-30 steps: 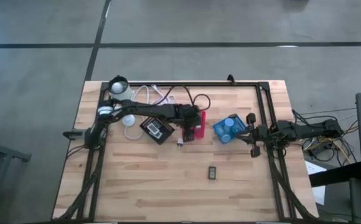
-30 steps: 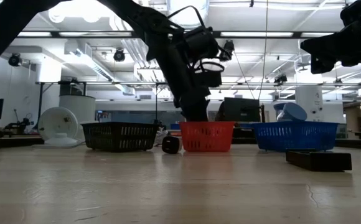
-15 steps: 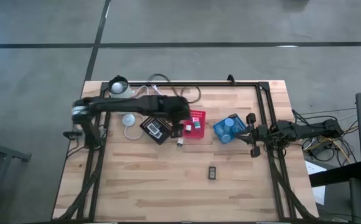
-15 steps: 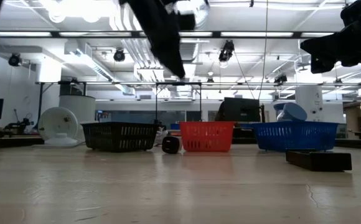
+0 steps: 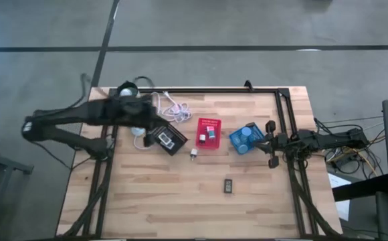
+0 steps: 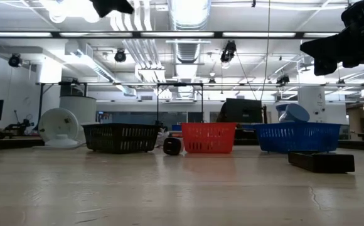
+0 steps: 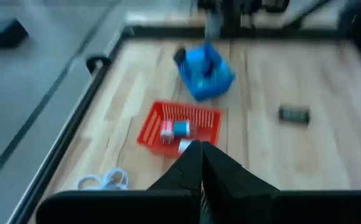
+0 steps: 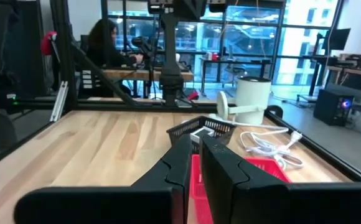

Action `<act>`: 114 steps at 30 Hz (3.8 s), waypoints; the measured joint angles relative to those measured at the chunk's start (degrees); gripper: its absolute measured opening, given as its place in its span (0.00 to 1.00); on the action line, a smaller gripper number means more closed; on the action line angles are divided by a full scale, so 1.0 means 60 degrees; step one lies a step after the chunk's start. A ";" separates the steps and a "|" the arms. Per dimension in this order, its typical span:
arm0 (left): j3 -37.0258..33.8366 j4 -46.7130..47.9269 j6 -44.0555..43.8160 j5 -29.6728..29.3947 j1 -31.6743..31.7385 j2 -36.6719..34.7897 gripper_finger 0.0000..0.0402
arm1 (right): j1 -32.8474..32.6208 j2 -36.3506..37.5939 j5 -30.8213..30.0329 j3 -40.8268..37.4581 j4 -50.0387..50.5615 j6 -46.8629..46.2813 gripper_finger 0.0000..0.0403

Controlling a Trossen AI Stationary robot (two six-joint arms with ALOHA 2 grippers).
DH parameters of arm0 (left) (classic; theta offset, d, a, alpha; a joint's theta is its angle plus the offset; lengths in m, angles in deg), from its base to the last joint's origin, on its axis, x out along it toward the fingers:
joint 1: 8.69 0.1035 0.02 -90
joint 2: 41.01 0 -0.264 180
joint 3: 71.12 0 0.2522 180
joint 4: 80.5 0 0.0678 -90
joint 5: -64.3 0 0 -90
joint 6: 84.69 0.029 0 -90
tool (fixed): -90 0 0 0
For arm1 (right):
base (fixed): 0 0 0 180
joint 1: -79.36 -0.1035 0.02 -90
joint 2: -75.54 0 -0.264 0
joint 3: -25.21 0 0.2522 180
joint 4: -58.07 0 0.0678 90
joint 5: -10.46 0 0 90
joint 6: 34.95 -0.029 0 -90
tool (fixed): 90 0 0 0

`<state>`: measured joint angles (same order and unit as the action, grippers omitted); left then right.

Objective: Pick & Place Office items
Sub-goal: Put the black digital clock into the black basket

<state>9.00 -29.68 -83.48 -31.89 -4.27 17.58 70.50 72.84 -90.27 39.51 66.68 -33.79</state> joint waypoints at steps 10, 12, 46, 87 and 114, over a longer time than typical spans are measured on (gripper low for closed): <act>-0.4321 -0.4562 -0.0371 0.0362 -0.0004 -0.2801 0.01 | 0.0003 0.0000 -0.0240 0.0000 -0.0025 -0.0134 0.07; -0.5033 -0.5079 -0.0209 0.0400 -0.0007 -0.3114 0.01 | 0.0003 0.0000 -0.0240 0.0000 -0.0025 -0.0134 0.07; -1.0271 -0.9837 -0.0661 0.1012 -0.0004 -0.6259 0.01 | -0.0001 -0.0002 -0.0196 -0.0002 0.0037 -0.0199 0.07; -1.0995 -1.0079 -0.0687 0.0475 -0.0004 -0.6277 0.01 | -0.0001 -0.0004 -0.0196 -0.0003 0.0048 -0.0673 0.07; -1.0792 -1.0990 -0.0513 -0.0740 -0.0004 -0.6291 0.01 | -0.0001 -0.0015 -0.3050 -0.0003 -0.0542 -0.1569 0.07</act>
<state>-55.75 -95.62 -86.56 -36.34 -4.29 -20.17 70.50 72.75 -108.57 39.49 63.42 -43.20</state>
